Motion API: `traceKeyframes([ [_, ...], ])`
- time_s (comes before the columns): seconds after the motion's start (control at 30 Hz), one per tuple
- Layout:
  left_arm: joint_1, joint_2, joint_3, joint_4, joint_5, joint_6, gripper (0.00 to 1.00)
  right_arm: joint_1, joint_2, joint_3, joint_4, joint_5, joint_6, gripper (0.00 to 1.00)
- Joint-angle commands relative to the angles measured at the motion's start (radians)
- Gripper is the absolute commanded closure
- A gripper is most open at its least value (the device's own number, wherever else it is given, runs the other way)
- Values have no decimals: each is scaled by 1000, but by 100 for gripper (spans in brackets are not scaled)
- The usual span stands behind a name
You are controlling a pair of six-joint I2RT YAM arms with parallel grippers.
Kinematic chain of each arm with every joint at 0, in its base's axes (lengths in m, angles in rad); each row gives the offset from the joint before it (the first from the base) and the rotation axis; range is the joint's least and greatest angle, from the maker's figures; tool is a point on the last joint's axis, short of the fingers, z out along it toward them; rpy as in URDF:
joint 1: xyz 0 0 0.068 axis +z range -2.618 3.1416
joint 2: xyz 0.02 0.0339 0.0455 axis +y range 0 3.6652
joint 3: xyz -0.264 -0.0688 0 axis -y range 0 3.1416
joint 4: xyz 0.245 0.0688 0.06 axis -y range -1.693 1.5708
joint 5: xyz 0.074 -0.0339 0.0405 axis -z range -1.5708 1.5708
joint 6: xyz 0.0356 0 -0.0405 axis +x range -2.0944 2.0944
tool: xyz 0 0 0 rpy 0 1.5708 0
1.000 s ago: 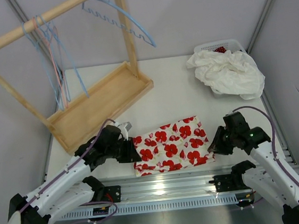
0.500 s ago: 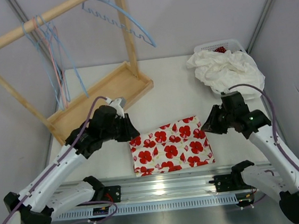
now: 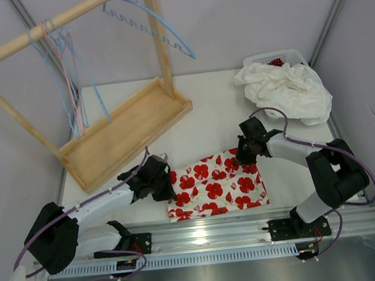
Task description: Place the skirt on the hanger
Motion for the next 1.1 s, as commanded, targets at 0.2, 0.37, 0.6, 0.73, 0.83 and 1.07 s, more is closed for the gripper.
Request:
traceKeyframes([
  [0.2, 1, 248, 18, 272, -125, -19, 100, -21, 215, 50, 115, 152, -50, 100],
  [0.37, 50, 429, 142, 363, -90, 101, 100, -95, 263, 83, 181, 166, -50, 100],
  [0.6, 117, 543, 405, 163, -105, 309, 100, -181, 292, 211, 90, 258, -96, 100],
  [0.73, 134, 487, 379, 80, -159, 357, 100, -250, 248, 204, 77, 292, -107, 100],
  [0.83, 136, 439, 368, 68, -150, 403, 99, -256, 216, 195, 60, 313, -123, 100],
  [1.07, 125, 198, 506, 3, -76, 478, 70, -207, 12, 251, 89, 14, -166, 89],
])
